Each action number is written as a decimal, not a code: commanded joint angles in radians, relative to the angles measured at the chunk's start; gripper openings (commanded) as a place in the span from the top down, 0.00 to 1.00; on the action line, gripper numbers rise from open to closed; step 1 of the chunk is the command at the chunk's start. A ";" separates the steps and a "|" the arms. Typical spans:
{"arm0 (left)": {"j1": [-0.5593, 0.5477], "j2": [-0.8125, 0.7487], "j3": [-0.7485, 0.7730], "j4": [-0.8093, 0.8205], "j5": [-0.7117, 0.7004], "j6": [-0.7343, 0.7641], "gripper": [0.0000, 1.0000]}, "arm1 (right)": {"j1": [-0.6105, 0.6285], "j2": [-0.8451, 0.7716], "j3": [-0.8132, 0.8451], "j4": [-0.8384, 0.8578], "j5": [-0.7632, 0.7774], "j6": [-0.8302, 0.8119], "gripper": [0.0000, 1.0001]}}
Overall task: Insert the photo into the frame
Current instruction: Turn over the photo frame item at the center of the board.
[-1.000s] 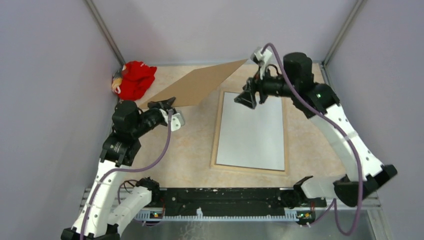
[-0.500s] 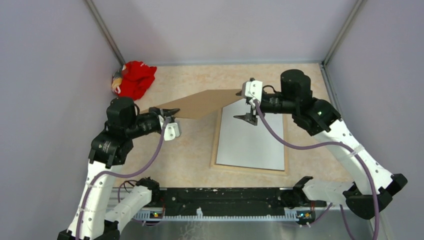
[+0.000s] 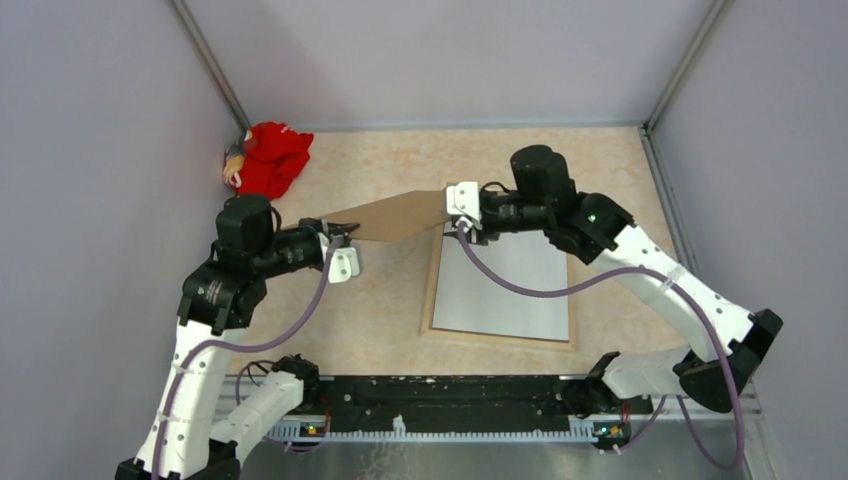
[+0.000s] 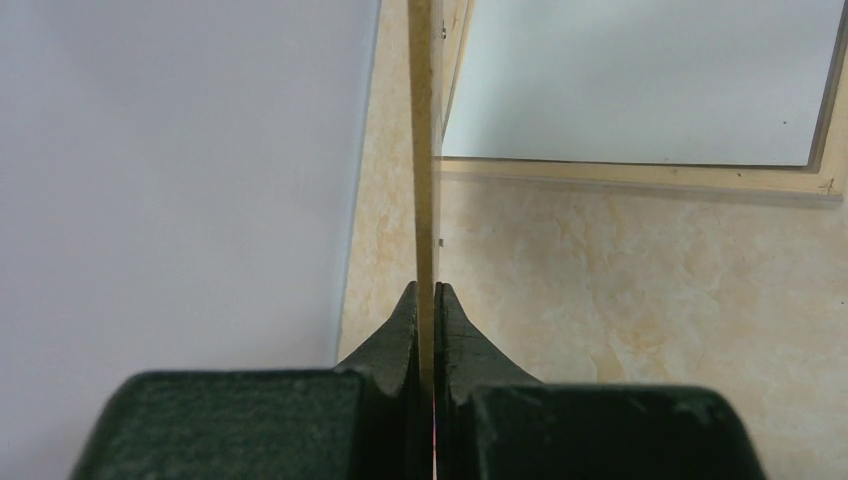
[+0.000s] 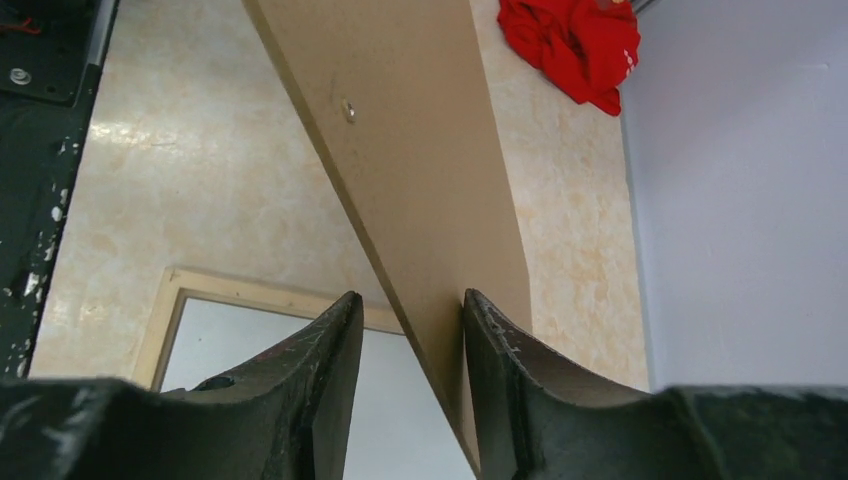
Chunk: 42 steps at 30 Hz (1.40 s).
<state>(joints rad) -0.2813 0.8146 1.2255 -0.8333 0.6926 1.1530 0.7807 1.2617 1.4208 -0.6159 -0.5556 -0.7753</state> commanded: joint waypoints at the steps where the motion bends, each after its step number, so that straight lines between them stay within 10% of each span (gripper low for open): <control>1: -0.002 -0.012 0.059 0.108 0.060 0.033 1.00 | 0.029 0.026 -0.020 0.120 0.051 -0.050 0.71; 4: -0.002 -0.016 0.059 0.109 0.051 0.039 1.00 | 0.031 0.005 -0.073 0.235 0.061 -0.030 0.98; 7: -0.002 -0.022 0.049 0.148 0.034 0.026 0.96 | 0.030 -0.039 -0.140 0.370 0.079 0.008 1.00; 9: -0.002 -0.033 0.029 0.213 0.016 -0.012 0.55 | 0.031 -0.063 -0.171 0.454 0.089 0.036 1.00; 14: -0.002 -0.048 0.003 0.380 -0.046 -0.105 0.02 | 0.028 -0.061 -0.161 0.564 0.114 0.167 1.00; 23: -0.002 0.024 0.162 0.478 -0.097 -0.312 0.01 | -0.041 0.022 -0.073 0.737 0.236 0.620 1.00; 30: -0.001 0.117 0.260 0.412 -0.198 -0.439 0.02 | -0.200 0.146 0.127 0.529 0.369 1.088 1.00; 42: 0.214 0.192 0.034 0.380 -0.181 -0.498 0.02 | -0.566 -0.037 -0.430 1.098 0.086 1.840 1.00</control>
<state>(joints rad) -0.1886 0.9813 1.3148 -0.4530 0.4492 0.7177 0.2756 1.3289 1.1046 0.1375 -0.3538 0.7292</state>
